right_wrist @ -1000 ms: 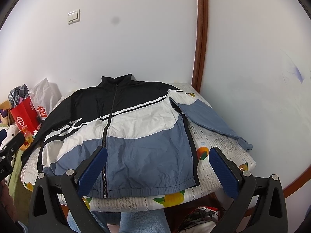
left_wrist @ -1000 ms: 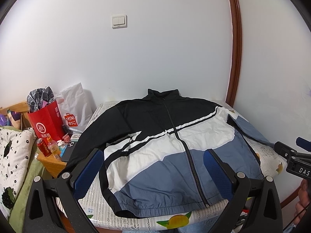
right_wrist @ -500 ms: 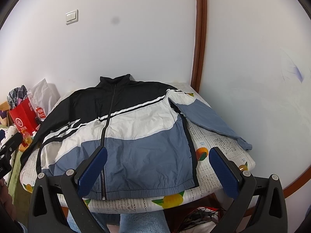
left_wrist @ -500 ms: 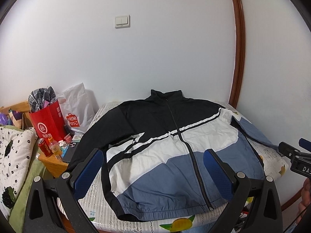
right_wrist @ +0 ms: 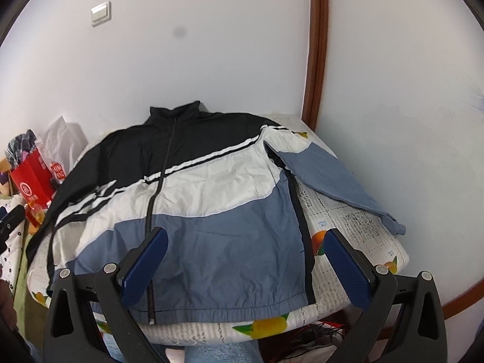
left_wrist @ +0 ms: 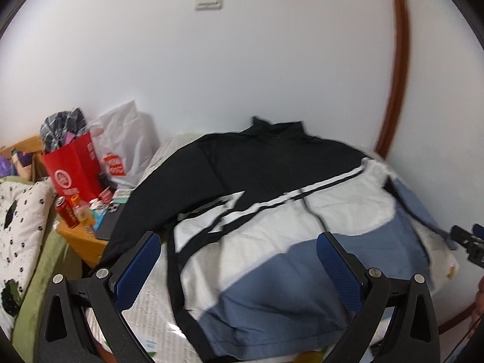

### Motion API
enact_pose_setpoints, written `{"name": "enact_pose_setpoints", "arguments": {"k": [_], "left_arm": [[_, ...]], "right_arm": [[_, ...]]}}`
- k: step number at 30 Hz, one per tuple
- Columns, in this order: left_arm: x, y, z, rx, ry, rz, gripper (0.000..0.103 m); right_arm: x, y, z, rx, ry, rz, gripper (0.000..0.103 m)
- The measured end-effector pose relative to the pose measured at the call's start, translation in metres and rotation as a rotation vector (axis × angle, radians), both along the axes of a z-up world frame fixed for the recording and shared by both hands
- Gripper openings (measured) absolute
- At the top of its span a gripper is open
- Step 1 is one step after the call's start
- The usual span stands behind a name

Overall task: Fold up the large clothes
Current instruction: 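Lower the left tool to the black sleeve and close on its cuff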

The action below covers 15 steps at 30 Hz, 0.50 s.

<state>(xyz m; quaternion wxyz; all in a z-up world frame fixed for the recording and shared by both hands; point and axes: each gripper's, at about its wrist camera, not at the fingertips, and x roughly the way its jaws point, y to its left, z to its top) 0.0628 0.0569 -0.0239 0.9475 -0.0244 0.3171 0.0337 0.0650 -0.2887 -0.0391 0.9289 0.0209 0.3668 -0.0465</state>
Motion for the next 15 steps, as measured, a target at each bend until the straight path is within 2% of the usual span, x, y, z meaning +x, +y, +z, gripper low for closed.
{"name": "enact_pose_setpoints", "arguments": {"k": [7, 15], "left_arm": [[0.032, 0.047, -0.02, 0.014, 0.067, 0.085, 0.103], [0.061, 0.089, -0.047, 0.006, 0.146, 0.145, 0.103]], "right_arm": [[0.045, -0.003, -0.025, 0.012, 0.062, 0.0, 0.091], [0.084, 0.012, -0.05, 0.002, 0.088, 0.047, 0.09]]}}
